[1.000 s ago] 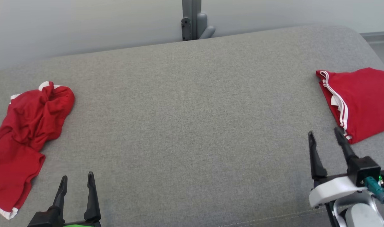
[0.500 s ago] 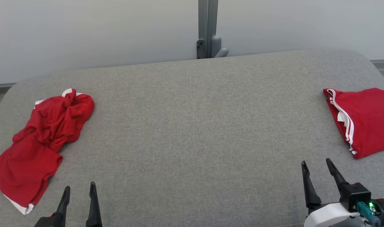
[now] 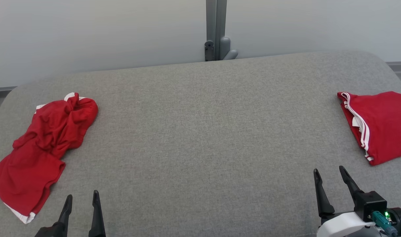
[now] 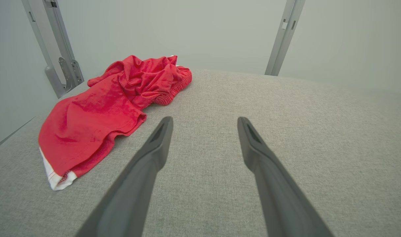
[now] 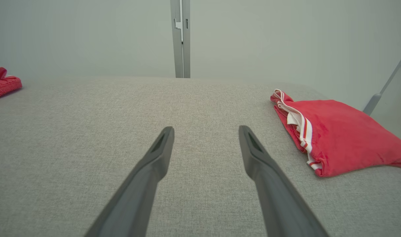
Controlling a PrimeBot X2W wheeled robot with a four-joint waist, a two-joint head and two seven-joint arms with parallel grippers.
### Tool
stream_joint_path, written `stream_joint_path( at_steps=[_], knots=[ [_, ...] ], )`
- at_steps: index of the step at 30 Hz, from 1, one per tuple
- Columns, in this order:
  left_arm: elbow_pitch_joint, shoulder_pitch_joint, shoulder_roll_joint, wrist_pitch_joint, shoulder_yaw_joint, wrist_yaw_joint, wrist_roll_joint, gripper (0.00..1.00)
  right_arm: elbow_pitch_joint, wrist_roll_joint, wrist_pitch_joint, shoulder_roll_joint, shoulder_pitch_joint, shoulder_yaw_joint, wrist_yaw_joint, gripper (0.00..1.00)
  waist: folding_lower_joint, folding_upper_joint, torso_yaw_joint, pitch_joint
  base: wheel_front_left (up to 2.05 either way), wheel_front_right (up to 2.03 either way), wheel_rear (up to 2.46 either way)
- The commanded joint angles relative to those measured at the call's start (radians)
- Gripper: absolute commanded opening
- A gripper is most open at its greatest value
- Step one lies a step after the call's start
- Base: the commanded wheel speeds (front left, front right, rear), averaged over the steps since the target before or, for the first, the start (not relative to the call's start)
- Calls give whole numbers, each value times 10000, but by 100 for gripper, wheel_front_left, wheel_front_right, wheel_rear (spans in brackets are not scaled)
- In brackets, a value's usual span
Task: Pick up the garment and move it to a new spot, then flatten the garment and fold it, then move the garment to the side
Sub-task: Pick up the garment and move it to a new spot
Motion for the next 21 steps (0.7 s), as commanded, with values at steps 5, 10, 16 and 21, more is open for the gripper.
stream_joint_path(
  at_steps=[5,10,16,21],
  knots=[
    [-44,33,8,5,19,3,-87,100,-102,130,-26,-2,84,99,-18,100,1,79,408,-33,0,0,0],
    [-7,-6,9,5,-138,2,-58,100,-193,209,-26,-12,179,101,-18,100,1,79,1276,-76,0,0,0],
    [-84,86,16,5,-33,37,48,100,-147,276,-27,-12,55,339,-18,100,1,79,2527,-131,0,0,0],
    [-103,268,11,5,98,20,80,100,-60,312,-27,-13,-96,502,-18,100,1,79,3238,-195,0,0,0]
  ],
)
